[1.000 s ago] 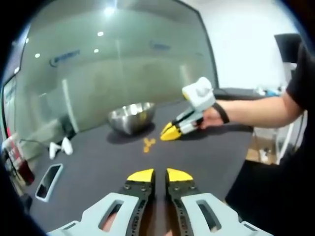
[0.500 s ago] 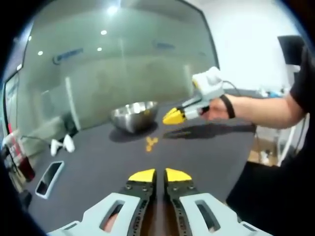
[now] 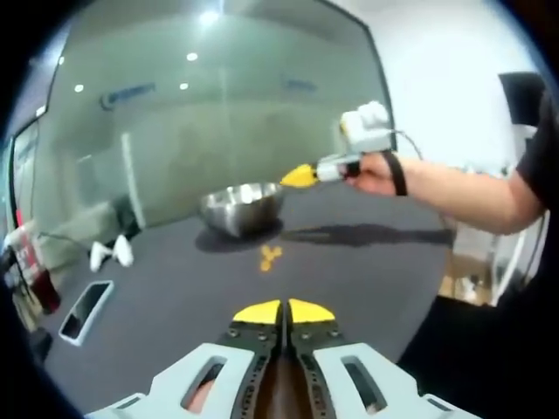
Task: Pick up the QQ candy scattered on the table and place it into the stainless steel bowl on the table
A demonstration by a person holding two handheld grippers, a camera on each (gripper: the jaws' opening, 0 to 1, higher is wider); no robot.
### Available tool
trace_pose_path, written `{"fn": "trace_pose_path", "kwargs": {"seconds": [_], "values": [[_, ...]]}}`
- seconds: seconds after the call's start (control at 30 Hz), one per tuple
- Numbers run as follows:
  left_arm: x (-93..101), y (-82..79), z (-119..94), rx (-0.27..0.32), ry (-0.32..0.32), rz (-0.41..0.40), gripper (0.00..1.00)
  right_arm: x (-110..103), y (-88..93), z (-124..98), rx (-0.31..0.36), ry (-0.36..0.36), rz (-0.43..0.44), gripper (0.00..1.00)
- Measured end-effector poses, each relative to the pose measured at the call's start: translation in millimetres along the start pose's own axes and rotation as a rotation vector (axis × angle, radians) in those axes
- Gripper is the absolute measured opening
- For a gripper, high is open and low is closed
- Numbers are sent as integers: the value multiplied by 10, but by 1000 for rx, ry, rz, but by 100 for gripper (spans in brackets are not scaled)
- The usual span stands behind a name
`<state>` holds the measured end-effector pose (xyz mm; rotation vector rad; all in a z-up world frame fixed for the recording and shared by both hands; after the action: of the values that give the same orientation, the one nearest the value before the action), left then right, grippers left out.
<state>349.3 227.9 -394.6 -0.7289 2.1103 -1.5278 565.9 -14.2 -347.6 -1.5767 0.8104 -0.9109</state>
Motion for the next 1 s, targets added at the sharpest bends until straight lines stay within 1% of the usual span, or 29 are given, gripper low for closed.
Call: {"fn": "trace_pose_path", "kwargs": {"seconds": [0.1, 0.17, 0.33, 0.4, 0.43, 0.47, 0.5, 0.53, 0.63, 0.7, 0.73, 0.8, 0.87, 0.93, 1.0], "values": [[9, 1, 4, -6, 4, 2, 4, -8, -44, 124, -11, 3, -7, 8], [6, -1, -1, -3, 2, 0, 4, -39, -61, 175, -13, 1, -50, 8], [-20, -20, -15, -2, -7, -6, 6, -57, -87, 335, -19, 10, -72, 9], [-29, -24, -19, -5, -12, -6, 8, -41, -63, 414, -42, 10, -83, 9], [-31, -25, -21, -6, -13, -6, 8, -52, -20, 436, -83, -9, -41, 11], [-34, -23, -23, -8, -12, -8, 8, -58, -4, 447, -102, -20, 0, 15], [-35, -19, -27, -11, -11, -10, 9, -56, 3, 452, -106, -20, 35, 19], [-39, -14, -31, -14, -13, -10, 10, -56, 4, 454, -101, -22, 51, 23], [-64, 20, -36, -23, -21, -23, 14, -65, 7, 423, -97, -25, 42, 23], [-74, 41, -30, -36, -19, -29, 19, -61, 4, 418, -94, -25, 36, 23], [-77, 43, -30, -40, -22, -29, 20, -62, -2, 405, -91, -30, 35, 23], [-80, 37, -29, -34, -23, -34, 20, -81, -13, 355, -83, -39, 28, 23], [-82, 31, -28, -32, -21, -36, 20, -57, -35, 349, -70, -49, 17, 23], [-87, 28, -29, -34, -24, -35, 21, -65, -48, 281, -69, -52, 9, 23], [-93, 28, -27, -38, -25, -34, 22, -75, -57, 264, -61, -68, 11, 23]]}}
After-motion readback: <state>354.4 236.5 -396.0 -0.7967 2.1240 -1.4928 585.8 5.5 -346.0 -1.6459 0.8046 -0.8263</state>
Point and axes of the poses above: the point that each gripper's makers call its tool centre point, and the gripper's own axes: z roughly forward along the fingers, x roughly to its right, y roughly out of its underside, the point moved 10 cm from there along -z, roughly backward along the fingers, and after that the axes turned 13 degrees about y, right-handed, at the moved point
